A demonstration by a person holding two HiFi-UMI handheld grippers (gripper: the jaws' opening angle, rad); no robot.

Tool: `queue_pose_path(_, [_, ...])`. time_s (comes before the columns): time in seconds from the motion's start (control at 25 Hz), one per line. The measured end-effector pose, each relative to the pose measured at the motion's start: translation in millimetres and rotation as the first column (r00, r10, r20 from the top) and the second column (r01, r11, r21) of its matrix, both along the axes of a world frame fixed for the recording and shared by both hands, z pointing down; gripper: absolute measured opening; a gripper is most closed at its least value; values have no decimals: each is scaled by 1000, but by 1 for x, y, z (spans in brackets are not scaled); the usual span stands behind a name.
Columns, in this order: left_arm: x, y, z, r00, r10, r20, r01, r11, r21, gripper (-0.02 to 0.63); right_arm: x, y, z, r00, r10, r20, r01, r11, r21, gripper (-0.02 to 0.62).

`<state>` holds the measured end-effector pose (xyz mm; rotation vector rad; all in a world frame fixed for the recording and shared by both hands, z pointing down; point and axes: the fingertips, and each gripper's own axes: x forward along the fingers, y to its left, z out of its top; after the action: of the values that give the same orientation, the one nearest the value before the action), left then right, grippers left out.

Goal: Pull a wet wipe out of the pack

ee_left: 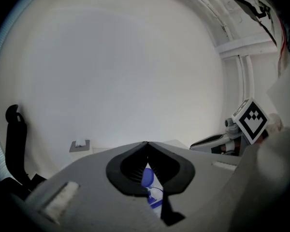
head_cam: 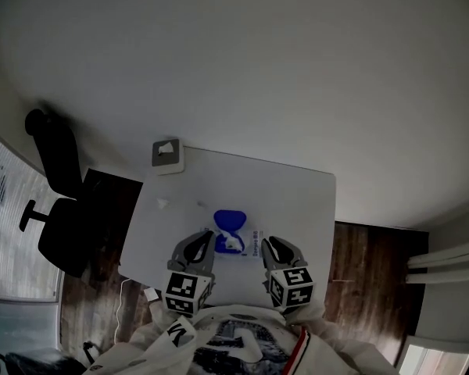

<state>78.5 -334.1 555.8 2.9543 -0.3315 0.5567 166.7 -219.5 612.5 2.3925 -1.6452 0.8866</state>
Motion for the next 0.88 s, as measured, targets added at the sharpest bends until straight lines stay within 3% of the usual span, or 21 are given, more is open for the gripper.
queue_pose_path(0.16, [2,-5,0,1000,10,5,-10,1000,-11,5,1,-8,26,999,-30,10,31,997,-70,71])
queue_pose_path(0.4, [0,-14,6,1000,4,18,-4,1000,-20,5,-11,-27,65,989,-144,39,148,977,-157,143])
queue_pose_path(0.88, [-13,-11,19,999,-6,35,8,999,-46,5,-45,-55,114,926,-368,87,376,874,-308,250])
